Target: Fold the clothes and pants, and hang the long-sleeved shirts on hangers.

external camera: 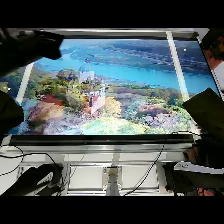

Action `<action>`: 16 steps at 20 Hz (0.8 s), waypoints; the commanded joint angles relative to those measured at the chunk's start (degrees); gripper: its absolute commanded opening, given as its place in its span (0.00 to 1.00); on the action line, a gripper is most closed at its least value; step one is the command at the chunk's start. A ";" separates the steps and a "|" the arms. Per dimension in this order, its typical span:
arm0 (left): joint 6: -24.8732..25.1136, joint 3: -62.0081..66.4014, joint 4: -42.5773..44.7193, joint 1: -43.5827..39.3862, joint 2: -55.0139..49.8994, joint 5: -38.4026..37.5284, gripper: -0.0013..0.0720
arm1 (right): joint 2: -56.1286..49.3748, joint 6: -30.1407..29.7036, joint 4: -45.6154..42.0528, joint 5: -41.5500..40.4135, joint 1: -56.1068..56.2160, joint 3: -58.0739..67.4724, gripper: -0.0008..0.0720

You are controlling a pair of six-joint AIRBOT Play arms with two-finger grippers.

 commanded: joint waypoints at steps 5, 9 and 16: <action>-0.44 0.04 1.64 18.36 7.04 -13.35 0.05 | -0.04 -5.09 15.89 4.31 18.32 0.20 0.06; -0.39 0.04 1.66 20.17 8.68 -13.49 0.05 | -0.02 -5.07 16.92 5.57 22.88 0.20 0.06; -0.39 0.04 1.64 20.17 8.66 -13.49 0.05 | -0.04 -5.07 17.29 5.62 26.62 0.20 0.06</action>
